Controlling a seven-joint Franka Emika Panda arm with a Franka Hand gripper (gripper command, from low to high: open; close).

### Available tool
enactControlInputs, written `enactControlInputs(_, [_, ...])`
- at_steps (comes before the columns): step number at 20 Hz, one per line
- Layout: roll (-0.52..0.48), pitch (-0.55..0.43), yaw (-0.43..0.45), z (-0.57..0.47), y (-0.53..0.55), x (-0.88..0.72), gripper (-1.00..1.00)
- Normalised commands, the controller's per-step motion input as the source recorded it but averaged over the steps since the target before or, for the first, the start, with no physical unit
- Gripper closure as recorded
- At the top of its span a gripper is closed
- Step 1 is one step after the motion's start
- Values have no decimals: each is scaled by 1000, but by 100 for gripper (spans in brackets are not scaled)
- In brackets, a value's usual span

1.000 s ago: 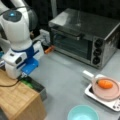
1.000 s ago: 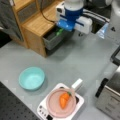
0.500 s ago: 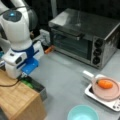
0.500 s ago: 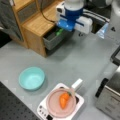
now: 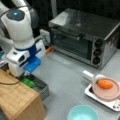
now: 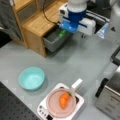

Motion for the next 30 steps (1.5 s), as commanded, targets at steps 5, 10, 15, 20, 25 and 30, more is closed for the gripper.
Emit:
enactControlInputs(5, [41,-140,-131,-129,370,-48,-100])
enactControlInputs(10, [50,-137,-123,-120,336,-26,-100])
enactControlInputs(15, [55,-112,-127,-59,355,-12,-100])
enactControlInputs(20, [45,-92,-121,-17,332,-5,-100])
enactControlInputs(25, [44,-80,-89,6,211,-11,-100])
enactControlInputs(30, [32,-76,-53,15,97,0,-100])
